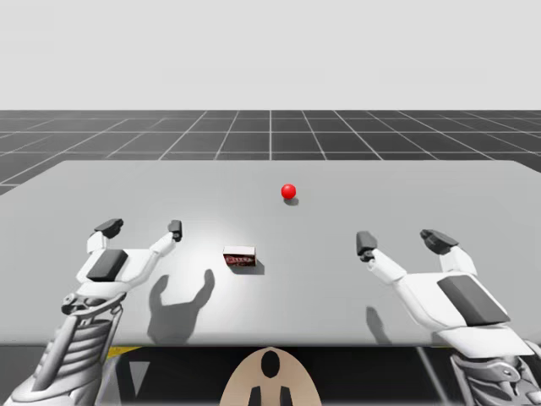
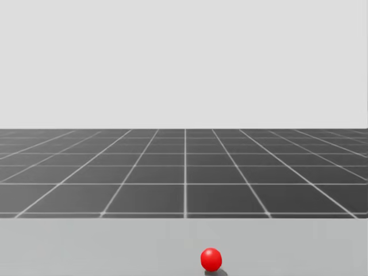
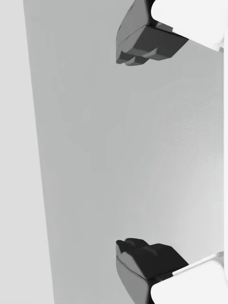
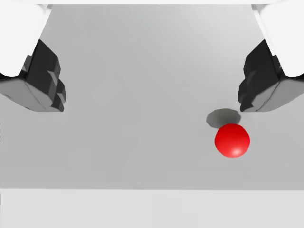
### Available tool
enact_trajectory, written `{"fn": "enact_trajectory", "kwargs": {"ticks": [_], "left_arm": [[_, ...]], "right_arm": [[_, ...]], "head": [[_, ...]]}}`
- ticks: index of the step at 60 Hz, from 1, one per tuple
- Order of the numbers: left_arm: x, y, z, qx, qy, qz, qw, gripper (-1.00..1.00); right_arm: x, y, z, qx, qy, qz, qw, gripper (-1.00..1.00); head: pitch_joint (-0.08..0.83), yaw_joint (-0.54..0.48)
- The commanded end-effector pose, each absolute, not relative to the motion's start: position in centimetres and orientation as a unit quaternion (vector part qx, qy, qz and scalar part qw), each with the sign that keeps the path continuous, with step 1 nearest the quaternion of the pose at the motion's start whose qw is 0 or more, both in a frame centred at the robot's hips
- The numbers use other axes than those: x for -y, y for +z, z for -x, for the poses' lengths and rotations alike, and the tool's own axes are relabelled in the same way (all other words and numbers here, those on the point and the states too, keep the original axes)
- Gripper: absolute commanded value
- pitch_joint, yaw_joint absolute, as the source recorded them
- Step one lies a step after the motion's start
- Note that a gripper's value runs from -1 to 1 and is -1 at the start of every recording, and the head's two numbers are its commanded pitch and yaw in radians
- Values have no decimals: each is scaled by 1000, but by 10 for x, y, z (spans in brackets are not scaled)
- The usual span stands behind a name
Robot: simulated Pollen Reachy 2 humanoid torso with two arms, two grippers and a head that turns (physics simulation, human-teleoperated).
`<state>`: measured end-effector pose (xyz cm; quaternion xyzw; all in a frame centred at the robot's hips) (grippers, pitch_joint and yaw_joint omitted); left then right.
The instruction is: Watch the red light. When it turns green, pick up the object.
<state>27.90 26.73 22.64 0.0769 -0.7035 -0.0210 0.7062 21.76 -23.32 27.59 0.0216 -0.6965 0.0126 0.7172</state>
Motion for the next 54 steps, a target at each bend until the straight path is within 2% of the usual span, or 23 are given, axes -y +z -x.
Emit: {"fn": "enact_trajectory", "kwargs": {"ticks": [1,15,19,22,37,45,54], "left_arm": [[-269,227,-277,703,-18,-82,706,-1000],[-268,225,-278,703,-21,-92,705,-1000],[-268,225,-278,702,-22,-94,705,-1000],[-268,225,-278,701,-23,-95,706,-1000],[-266,225,-278,701,-29,-98,705,-1000],[-266,224,-279,702,-30,-98,705,-1000],[-266,225,-279,703,-31,-97,704,-1000]], "right_arm": [[231,275,-212,685,-22,-30,727,-1000],[231,276,-214,678,-13,-29,734,-1000],[229,276,-215,678,-10,-1,735,-1000],[230,276,-214,678,-13,-19,735,-1000],[231,274,-217,688,-10,-5,726,-1000],[231,273,-217,691,-8,-8,723,-1000],[231,272,-218,692,-7,-10,722,-1000]], "head": [[5,4],[60,1],[105,-6],[148,-14],[331,-69],[401,-89],[423,-85]]}}
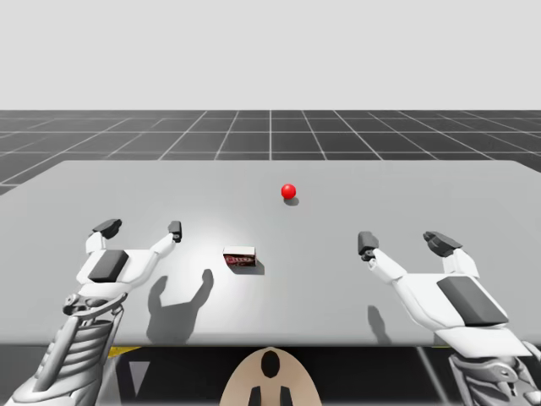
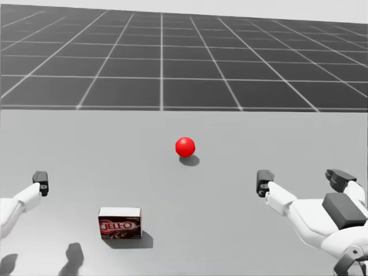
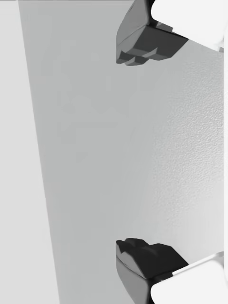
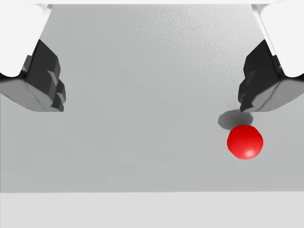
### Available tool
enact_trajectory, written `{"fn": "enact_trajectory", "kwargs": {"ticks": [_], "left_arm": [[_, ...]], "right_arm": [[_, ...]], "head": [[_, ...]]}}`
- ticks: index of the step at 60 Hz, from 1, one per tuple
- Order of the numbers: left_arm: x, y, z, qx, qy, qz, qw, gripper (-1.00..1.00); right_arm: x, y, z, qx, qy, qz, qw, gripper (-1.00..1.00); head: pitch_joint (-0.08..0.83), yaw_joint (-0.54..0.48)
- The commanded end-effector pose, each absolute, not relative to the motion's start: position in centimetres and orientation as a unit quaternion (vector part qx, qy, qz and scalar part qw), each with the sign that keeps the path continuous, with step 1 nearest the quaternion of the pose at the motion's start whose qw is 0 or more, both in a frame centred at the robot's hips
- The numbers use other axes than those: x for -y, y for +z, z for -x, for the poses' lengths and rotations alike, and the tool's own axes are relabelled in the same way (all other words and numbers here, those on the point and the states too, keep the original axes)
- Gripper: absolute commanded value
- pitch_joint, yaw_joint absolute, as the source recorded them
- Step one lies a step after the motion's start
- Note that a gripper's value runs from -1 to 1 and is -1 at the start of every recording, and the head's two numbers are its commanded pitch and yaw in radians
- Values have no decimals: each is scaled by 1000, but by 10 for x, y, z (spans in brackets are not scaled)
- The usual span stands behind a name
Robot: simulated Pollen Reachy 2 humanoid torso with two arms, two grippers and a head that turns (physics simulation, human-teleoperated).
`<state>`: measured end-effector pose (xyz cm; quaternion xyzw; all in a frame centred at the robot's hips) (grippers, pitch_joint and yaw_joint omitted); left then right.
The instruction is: Watch the red light. When it turns green, pick up the object.
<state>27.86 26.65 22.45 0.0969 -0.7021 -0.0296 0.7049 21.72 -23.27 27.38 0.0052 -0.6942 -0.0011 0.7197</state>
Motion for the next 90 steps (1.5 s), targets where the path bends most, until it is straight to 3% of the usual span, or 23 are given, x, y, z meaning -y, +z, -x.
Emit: {"fn": "enact_trajectory", "kwargs": {"ticks": [1,68,76,90], "left_arm": [[-267,225,-279,703,-31,-96,704,-1000],[-267,226,-278,707,-29,-87,702,-1000],[-267,227,-276,703,-29,-65,707,-1000],[-268,228,-276,703,-24,-57,708,-1000]], "right_arm": [[231,272,-218,692,-7,-10,722,-1000],[232,268,-222,703,-7,3,711,-1000],[232,268,-222,703,-7,4,711,-1000],[234,268,-222,704,-10,3,711,-1000]], "head": [[424,-85],[421,-75],[423,-72],[526,2]]}}
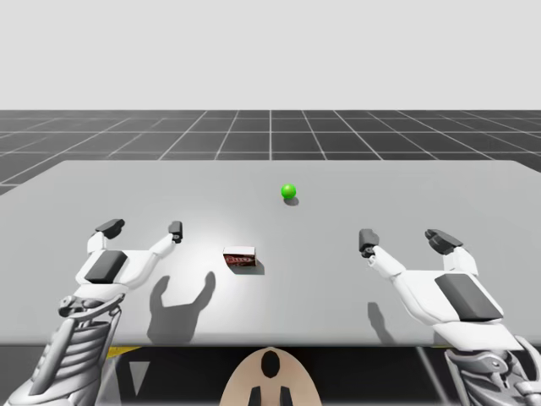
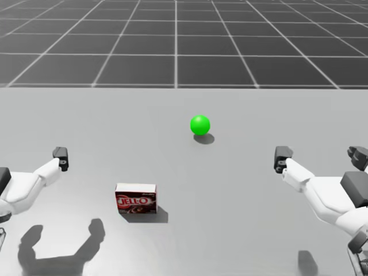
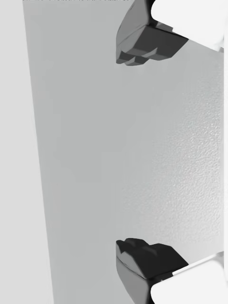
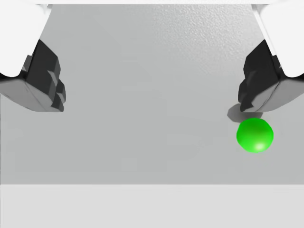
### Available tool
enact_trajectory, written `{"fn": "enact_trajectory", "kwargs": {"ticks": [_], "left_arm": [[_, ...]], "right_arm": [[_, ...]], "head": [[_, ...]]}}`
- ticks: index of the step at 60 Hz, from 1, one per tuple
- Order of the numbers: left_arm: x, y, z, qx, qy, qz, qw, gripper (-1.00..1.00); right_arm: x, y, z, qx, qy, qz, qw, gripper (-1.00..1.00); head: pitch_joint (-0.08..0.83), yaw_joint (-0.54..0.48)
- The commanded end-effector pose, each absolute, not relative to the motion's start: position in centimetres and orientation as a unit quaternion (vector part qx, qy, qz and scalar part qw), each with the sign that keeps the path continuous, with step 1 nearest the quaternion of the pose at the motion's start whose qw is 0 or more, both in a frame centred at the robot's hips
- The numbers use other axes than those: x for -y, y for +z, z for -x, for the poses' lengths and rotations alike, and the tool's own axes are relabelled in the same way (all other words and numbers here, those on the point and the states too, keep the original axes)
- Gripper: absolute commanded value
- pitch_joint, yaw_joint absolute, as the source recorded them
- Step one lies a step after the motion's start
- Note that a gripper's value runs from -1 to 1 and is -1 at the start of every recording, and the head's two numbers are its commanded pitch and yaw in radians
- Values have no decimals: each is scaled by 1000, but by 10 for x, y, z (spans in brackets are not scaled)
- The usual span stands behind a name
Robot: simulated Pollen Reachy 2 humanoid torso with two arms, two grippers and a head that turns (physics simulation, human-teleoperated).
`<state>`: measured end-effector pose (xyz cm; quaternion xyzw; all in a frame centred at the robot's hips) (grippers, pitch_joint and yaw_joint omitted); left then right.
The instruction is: Watch the red light. When it turns green, pick up the object.
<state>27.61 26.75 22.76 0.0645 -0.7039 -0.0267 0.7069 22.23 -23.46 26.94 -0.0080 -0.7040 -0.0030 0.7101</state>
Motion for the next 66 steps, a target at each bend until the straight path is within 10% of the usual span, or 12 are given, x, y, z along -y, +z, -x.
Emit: {"fn": "enact_trajectory", "kwargs": {"ticks": [1,35,66], "left_arm": [[-268,228,-276,704,-23,-57,708,-1000],[-265,228,-276,695,-32,-44,717,-1000],[-203,235,-220,586,-140,152,783,-1000]], "right_arm": [[234,268,-222,704,-10,3,711,-1000],[233,269,-221,702,-8,2,712,-1000],[234,265,-222,698,-10,8,716,-1000]], "head": [[538,11],[674,152],[675,164]]}}
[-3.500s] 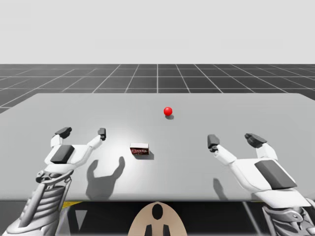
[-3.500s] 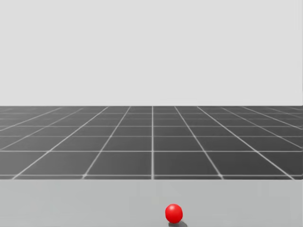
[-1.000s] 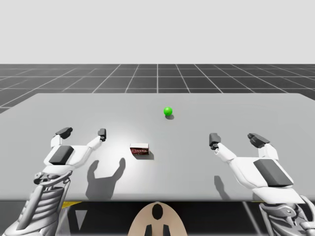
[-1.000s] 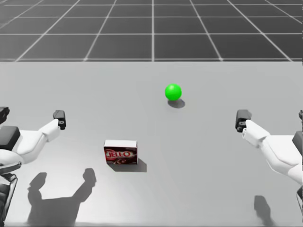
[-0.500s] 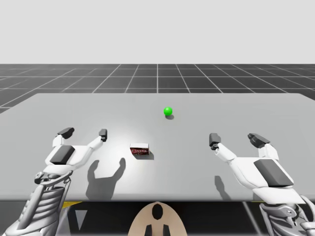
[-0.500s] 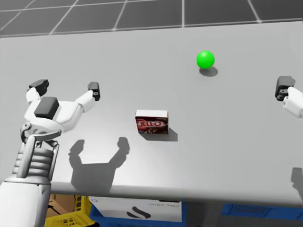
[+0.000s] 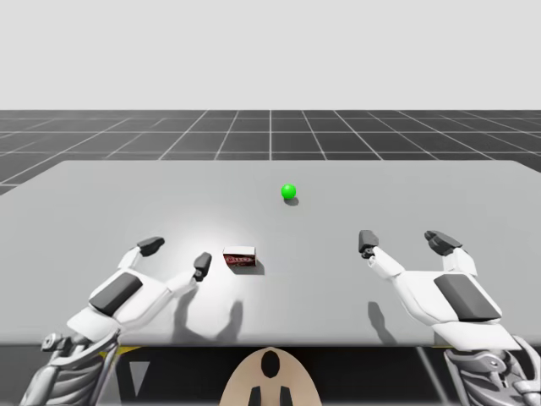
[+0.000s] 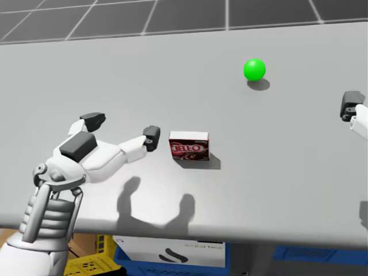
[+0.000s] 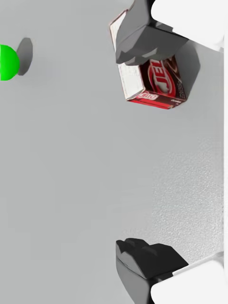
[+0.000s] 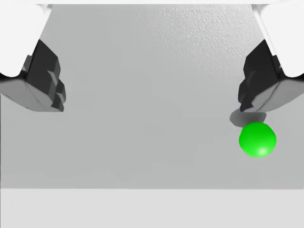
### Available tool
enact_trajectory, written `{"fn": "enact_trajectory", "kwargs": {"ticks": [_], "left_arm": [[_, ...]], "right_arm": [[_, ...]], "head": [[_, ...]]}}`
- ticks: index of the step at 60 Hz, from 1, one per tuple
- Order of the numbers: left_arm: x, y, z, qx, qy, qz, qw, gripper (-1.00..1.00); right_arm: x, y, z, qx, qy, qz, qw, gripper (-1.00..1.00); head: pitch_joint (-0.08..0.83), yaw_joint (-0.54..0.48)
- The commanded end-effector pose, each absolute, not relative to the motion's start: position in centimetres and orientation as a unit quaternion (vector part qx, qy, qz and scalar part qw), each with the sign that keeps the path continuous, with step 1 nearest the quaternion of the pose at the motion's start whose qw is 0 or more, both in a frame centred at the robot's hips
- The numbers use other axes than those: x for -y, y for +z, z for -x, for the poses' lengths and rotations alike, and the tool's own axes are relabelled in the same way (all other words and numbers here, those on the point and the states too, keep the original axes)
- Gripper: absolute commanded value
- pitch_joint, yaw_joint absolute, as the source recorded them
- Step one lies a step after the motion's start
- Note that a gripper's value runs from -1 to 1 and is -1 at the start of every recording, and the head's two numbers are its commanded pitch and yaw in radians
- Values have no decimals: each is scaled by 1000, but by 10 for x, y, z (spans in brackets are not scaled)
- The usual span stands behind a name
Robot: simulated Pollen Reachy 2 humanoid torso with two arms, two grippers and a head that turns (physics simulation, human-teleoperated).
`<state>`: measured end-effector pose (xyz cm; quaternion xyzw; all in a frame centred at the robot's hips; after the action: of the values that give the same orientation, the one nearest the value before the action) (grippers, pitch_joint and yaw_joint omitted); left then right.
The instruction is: Watch the red light. When it turns green, pick up the object.
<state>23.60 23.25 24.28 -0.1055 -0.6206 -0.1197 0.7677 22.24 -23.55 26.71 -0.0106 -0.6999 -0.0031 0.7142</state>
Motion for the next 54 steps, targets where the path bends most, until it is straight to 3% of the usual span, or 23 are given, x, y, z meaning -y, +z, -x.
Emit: {"fn": "enact_trajectory", "kwargs": {"ticks": [1,8,23,35,46,54], "left_arm": [[-201,234,-220,584,-140,153,785,-1000],[-176,221,-217,580,-131,162,787,-1000],[-132,190,-233,556,-92,171,808,-1000],[-99,188,-250,548,-57,170,817,-1000],[-76,184,-269,533,23,155,832,-1000],[-62,181,-272,523,31,155,837,-1000]], "right_arm": [[234,265,-222,698,-10,8,716,-1000],[234,265,-222,698,-9,8,716,-1000],[236,265,-223,697,-7,9,717,-1000],[237,264,-223,698,-8,11,716,-1000],[238,265,-223,699,-9,10,715,-1000],[239,265,-222,700,-9,9,714,-1000]], "head": [[676,164],[677,157],[673,157],[666,161],[668,153],[675,149]]}}
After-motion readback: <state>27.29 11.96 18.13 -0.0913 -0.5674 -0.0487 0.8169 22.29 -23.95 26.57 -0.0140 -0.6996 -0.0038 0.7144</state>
